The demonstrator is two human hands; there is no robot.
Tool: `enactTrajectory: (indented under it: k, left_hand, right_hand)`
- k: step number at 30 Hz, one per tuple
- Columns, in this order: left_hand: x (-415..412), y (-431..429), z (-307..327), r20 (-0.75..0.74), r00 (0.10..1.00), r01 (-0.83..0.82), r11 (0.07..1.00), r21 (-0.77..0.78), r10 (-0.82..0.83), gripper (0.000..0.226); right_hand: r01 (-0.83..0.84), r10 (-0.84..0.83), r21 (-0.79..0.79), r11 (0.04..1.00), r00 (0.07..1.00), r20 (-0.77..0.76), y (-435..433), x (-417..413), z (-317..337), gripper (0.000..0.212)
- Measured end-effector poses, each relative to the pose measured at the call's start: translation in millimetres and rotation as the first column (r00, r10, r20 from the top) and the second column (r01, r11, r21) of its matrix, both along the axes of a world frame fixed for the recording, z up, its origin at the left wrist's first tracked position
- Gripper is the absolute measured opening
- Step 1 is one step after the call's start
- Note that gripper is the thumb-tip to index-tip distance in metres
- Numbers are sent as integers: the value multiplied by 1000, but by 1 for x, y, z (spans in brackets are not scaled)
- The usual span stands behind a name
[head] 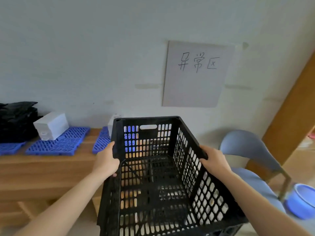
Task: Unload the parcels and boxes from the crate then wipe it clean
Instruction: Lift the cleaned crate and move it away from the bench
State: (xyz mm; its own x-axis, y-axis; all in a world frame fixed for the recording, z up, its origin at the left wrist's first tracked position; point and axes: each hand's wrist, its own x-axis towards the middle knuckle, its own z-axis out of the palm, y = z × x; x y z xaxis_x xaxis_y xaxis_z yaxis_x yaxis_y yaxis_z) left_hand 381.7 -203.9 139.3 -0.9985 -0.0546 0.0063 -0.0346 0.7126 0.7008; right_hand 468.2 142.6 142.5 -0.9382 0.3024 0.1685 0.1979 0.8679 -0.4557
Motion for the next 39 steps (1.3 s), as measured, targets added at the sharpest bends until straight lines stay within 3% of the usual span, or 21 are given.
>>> enactTrajectory:
  k: [6,13,24,39]
  left_hand:
    - [-43,75,-14,-25,996,82,996,-48,-83,72]
    - [-129,131,-38,-3,991,136,991,16,-136,70]
    - [-270,186,-78,9,995,101,995,20,-101,67]
    - [-338,240,-162,48,998,42,999,-27,-40,67]
  right_hand:
    - [103,-103,-25,994,994,-28,59,1,-9,49]
    - [163,-166,-52,985,985,-49,109,-68,-24,49]
    - [147,-145,-68,987,989,42,169,-230,-61,54]
    - [183,-153,-183,966,974,167,228,-323,-162,57]
